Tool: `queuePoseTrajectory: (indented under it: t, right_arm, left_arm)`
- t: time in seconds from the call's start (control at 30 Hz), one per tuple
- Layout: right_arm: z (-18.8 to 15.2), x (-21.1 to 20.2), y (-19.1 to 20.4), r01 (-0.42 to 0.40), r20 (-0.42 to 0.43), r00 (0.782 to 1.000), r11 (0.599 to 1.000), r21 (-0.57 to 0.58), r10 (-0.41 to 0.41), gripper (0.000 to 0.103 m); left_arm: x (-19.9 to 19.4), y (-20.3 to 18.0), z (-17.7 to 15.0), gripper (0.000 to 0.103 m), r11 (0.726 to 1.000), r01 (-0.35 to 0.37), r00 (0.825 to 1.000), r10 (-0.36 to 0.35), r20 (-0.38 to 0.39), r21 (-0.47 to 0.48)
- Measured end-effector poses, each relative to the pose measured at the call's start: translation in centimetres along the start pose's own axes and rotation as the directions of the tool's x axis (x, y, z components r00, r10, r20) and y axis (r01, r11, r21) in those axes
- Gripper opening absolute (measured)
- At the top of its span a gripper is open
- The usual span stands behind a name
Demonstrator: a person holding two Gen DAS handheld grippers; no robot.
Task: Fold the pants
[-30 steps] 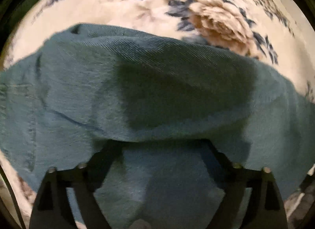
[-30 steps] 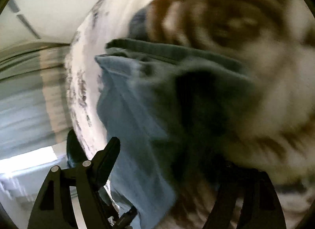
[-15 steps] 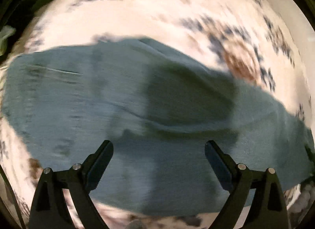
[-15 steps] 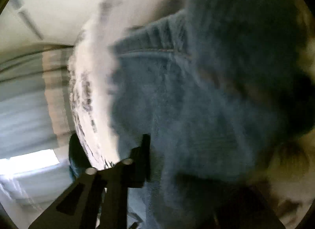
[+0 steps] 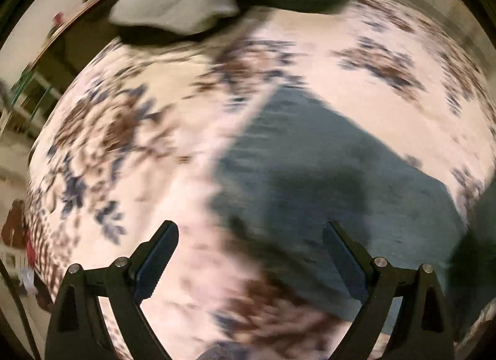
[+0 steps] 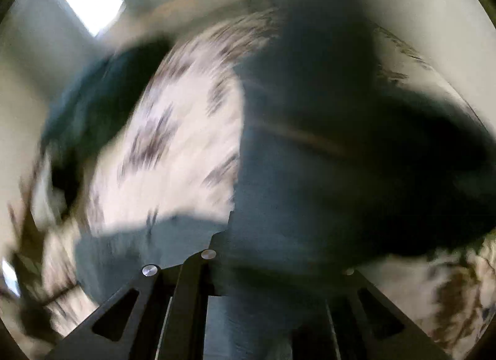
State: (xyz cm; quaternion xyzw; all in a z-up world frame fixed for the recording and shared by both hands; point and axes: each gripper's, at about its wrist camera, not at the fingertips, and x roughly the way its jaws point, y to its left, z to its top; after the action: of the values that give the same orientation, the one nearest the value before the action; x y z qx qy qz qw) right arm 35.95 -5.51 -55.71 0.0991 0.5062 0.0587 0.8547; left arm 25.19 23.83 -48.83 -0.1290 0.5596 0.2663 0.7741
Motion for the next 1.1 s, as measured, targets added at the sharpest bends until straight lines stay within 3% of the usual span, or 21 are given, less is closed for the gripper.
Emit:
queuePoseTrajectory:
  t: [0.07, 0.13, 0.17, 0.27, 0.33, 0.43, 0.5, 0.53, 0.57, 0.63, 0.73, 0.8, 0.83, 0.9, 0.97, 1.0, 1.07, 1.1]
  right_arm:
    - [-3.1, 6.3, 7.0, 0.071, -0.091, 0.992, 0.988, -0.14, -0.085, 0.012]
    - [-6.3, 11.1, 10.9, 0.13, -0.156, 0.973, 0.961, -0.245, -0.172, 0.012]
    - [-7.5, 11.9, 12.4, 0.197, -0.116, 0.963, 0.931, -0.307, -0.242, 0.012]
    - [-7.9, 11.7, 14.2, 0.264, -0.058, 0.95, 0.888, -0.377, -0.307, 0.015]
    - [-7.7, 11.0, 14.2, 0.254, -0.09, 0.948, 0.895, -0.367, -0.305, 0.017]
    - [-7.1, 9.3, 14.2, 0.216, -0.131, 0.955, 0.925, -0.314, -0.267, 0.032]
    - [-8.0, 8.1, 14.8, 0.155, -0.184, 0.959, 0.94, -0.304, -0.217, 0.055]
    - [-9.1, 7.7, 15.1, 0.08, -0.24, 0.959, 0.954, -0.287, -0.153, 0.061]
    - [-10.7, 6.4, 14.4, 0.01, -0.283, 0.955, 0.96, -0.278, -0.092, 0.075]
    - [-11.4, 5.8, 15.6, -0.134, -0.365, 0.93, 0.956, -0.26, 0.031, 0.078]
    - [-10.6, 4.3, 13.9, -0.272, -0.409, 0.883, 0.961, -0.042, 0.232, 0.08]
    - [-8.3, 3.1, 9.9, -0.359, -0.35, 0.836, 0.904, 0.234, 0.423, 0.08]
    - [-7.5, 2.4, 8.5, -0.376, -0.315, 0.827, 0.875, 0.304, 0.465, 0.08]
    - [-5.3, -0.7, 4.8, -0.394, -0.226, 0.833, 0.828, 0.398, 0.505, 0.08]
    - [-3.2, -3.5, 2.1, -0.36, -0.174, 0.875, 0.847, 0.392, 0.453, 0.08]
    - [-2.6, -4.7, 0.9, -0.325, -0.165, 0.897, 0.866, 0.378, 0.409, 0.08]
    - [-0.8, -5.6, -2.4, -0.166, -0.199, 0.948, 0.918, 0.359, 0.25, 0.08]
    - [-0.3, -5.4, -4.2, -0.095, -0.221, 0.959, 0.934, 0.344, 0.178, 0.08]
  left_arm:
    - [1.1, 2.2, 0.8, 0.095, 1.0, -0.028, 1.0, 0.028, -0.005, -0.009]
    - [2.3, 4.3, 1.4, 0.095, 0.999, -0.041, 0.999, 0.04, -0.017, -0.014]
    - [2.2, 5.1, 1.4, 0.095, 0.999, -0.035, 0.999, 0.034, -0.022, -0.017]
    - [3.6, 6.7, 2.1, 0.095, 1.0, -0.016, 0.999, 0.015, -0.034, -0.013]
    - [4.5, 7.0, 2.2, 0.095, 1.0, -0.003, 0.999, 0.003, -0.054, -0.002]
    - [4.9, 7.1, 2.1, 0.095, 0.999, 0.038, 0.996, -0.038, -0.075, -0.003]
    - [5.0, 7.0, 2.2, 0.095, 0.998, 0.056, 0.995, -0.055, -0.085, 0.006]
    - [5.0, 7.0, 2.3, 0.095, 0.998, 0.059, 0.995, -0.058, -0.085, 0.006]
    - [4.9, 7.1, 2.4, 0.095, 0.998, 0.064, 0.994, -0.064, -0.086, 0.005]
    - [4.7, 7.2, 2.8, 0.095, 0.998, 0.068, 0.994, -0.068, -0.088, 0.002]
    - [3.8, 6.5, 3.4, 0.095, 0.995, 0.096, 0.992, -0.095, -0.078, 0.01]
    - [2.7, 5.2, 3.8, 0.095, 0.99, 0.134, 0.989, -0.131, -0.073, 0.036]
    - [1.9, 4.1, 3.9, 0.095, 0.984, 0.172, 0.983, -0.168, -0.073, 0.053]
    - [0.2, 1.2, 4.2, 0.095, 0.962, 0.258, 0.964, -0.251, -0.085, 0.085]
    - [-0.7, -1.6, 4.4, 0.095, 0.928, 0.358, 0.931, -0.345, -0.121, 0.107]
    - [-0.6, -3.8, 4.5, 0.095, 0.898, 0.424, 0.899, -0.403, -0.17, 0.117]
    - [0.9, -7.7, 4.6, 0.095, 0.852, 0.508, 0.842, -0.461, -0.279, 0.127]
    - [2.2, -9.9, 4.5, 0.095, 0.828, 0.545, 0.809, -0.479, -0.339, 0.131]
